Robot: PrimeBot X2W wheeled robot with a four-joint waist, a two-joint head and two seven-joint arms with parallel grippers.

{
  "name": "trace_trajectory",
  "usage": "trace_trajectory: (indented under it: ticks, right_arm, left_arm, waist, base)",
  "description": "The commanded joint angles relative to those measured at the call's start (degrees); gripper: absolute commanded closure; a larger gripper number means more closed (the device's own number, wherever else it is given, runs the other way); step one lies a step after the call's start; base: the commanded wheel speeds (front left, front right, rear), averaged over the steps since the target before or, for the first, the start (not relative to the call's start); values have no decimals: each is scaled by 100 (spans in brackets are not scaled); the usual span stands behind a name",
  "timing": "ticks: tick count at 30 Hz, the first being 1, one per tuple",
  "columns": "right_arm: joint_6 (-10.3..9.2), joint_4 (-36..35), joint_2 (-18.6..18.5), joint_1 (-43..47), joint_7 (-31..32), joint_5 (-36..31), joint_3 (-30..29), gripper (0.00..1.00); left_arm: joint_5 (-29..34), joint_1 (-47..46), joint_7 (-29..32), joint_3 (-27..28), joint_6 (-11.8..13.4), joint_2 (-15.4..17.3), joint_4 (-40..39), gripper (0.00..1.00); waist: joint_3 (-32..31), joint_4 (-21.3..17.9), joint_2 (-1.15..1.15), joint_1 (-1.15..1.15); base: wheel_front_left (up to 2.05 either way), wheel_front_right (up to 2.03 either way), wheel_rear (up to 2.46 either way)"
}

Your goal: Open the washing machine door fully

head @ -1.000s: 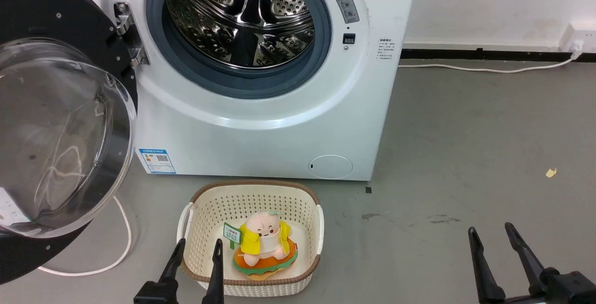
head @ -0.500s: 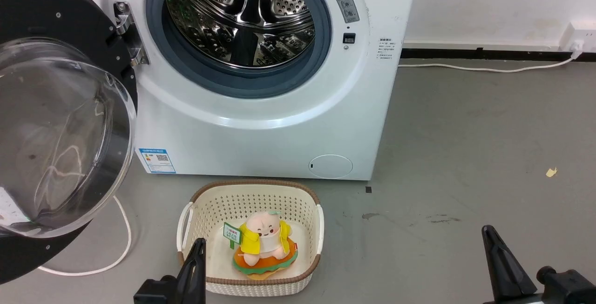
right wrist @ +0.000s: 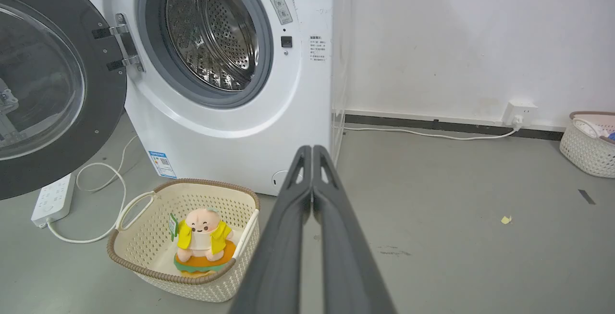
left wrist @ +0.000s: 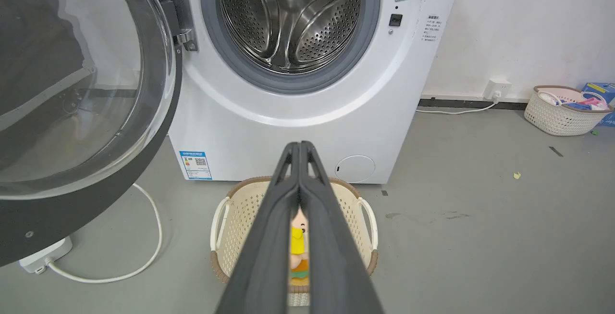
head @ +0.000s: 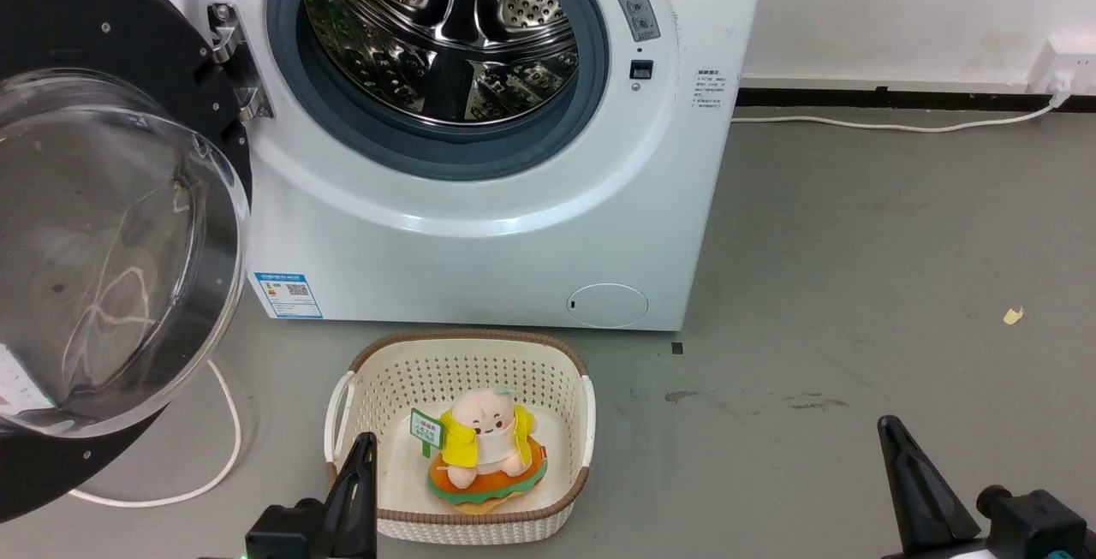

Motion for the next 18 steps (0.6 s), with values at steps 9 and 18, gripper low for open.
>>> trace_trajectory:
  ticks: [9, 18]
  right_arm:
    - [-1, -6, 7, -184, 115, -61, 37, 100]
    - [-1, -7, 9, -240, 210, -100, 66, 100]
  left_arm:
    - [164, -127, 115, 142, -100, -57, -55, 100]
    - [262, -169, 213, 240, -157, -107, -82, 100]
  waist:
    - [5, -11, 0, 0]
    - [10, -22, 0, 0]
  base:
    - [0, 0, 0]
    - [0, 0, 0]
